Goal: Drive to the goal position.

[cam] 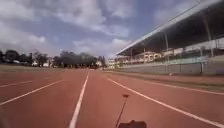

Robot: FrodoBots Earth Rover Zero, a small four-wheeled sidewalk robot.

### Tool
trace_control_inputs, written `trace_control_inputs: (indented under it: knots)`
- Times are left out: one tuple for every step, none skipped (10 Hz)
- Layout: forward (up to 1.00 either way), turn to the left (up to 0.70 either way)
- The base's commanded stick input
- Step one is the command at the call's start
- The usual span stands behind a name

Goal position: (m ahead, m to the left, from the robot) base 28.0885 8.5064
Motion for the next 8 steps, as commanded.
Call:
trace_control_inputs:
  knots:
    - [0.70,0.00]
    - [0.70,0.00]
    - [0.70,0.00]
    - [0.70,0.00]
    - [0.70,0.00]
    - [0.70,0.00]
    - [0.70,0.00]
    - [0.70,0.00]
